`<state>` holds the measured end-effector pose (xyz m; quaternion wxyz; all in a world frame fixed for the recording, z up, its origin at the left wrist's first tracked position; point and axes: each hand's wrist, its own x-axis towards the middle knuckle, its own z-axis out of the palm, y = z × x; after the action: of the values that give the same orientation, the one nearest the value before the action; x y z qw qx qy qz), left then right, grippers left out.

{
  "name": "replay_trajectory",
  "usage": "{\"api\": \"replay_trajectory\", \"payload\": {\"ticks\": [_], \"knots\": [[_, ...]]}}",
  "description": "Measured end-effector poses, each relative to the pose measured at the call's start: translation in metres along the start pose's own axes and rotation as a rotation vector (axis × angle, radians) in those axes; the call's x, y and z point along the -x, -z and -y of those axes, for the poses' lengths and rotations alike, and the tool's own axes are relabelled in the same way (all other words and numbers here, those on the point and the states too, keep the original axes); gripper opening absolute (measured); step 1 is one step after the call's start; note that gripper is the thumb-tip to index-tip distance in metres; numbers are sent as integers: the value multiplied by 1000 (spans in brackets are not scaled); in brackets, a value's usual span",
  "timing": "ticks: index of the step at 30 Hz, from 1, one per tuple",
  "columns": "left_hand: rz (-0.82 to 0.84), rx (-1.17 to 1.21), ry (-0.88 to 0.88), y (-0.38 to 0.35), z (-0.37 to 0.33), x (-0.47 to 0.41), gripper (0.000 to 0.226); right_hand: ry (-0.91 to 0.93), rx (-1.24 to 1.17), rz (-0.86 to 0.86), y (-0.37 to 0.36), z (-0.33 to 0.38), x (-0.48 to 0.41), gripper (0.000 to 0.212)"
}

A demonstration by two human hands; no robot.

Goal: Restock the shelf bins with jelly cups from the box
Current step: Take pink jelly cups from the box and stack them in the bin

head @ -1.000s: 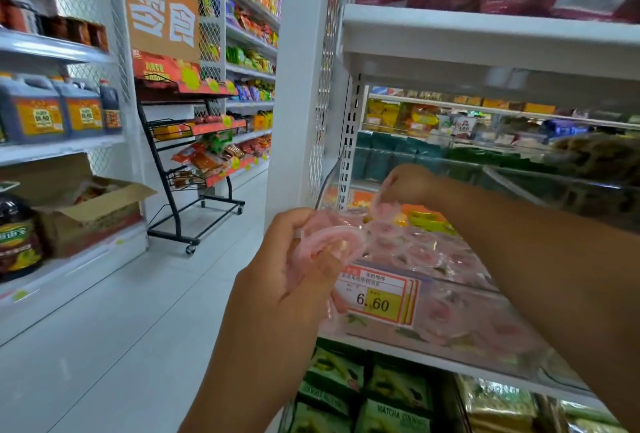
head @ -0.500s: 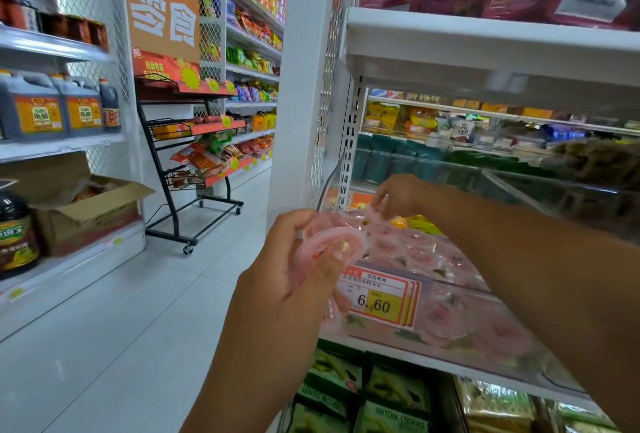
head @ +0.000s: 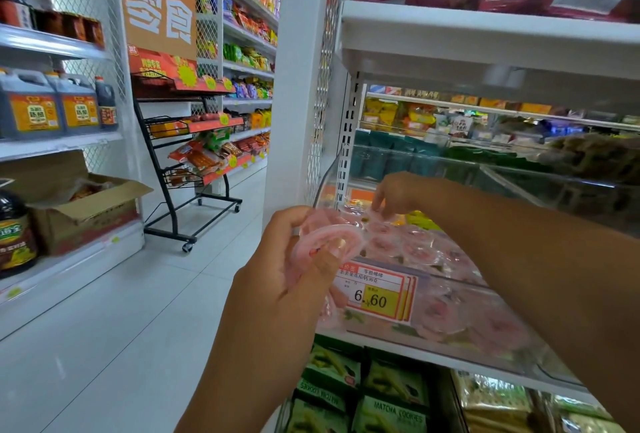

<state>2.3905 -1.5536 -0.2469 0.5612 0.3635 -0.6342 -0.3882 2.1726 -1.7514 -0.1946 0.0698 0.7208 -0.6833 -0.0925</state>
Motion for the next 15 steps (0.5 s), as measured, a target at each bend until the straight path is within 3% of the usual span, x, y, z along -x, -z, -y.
{"api": "replay_trajectory", "payload": {"ticks": [5,11,15], "knots": [[-2,-10,26,0,-2,0,37,47,37,38,1,1,1,40],[-26,6,5,-1,3,-3,23,52,25,48,15,3,13,43],[-92,-2,-8,-5,1,-6,16,166,-256,54,57,12,50,41]]}}
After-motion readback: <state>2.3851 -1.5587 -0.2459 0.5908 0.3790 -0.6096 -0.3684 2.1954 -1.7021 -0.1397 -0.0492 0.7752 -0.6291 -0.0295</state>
